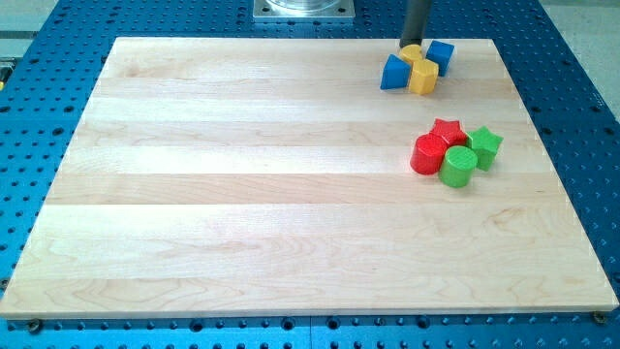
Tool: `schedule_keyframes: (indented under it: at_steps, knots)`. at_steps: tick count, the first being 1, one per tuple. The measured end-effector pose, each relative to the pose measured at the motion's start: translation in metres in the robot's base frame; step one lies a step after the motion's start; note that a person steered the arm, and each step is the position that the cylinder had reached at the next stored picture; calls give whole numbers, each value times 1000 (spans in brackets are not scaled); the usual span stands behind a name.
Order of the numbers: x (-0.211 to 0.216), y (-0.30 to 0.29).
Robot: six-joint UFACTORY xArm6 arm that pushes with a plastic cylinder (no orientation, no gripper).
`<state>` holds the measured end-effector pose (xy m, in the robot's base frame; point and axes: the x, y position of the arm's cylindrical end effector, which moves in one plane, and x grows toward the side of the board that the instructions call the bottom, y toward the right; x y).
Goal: Separate the hexagon from the heart
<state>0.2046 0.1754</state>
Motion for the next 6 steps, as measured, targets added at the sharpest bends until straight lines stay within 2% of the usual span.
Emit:
schedule_keyframes:
  at_steps: [1,2,3,4,5,6]
  knots:
    - [12,67]
    - [53,59]
    - [72,24]
    - [54,80]
    - [42,100]
    - [41,81]
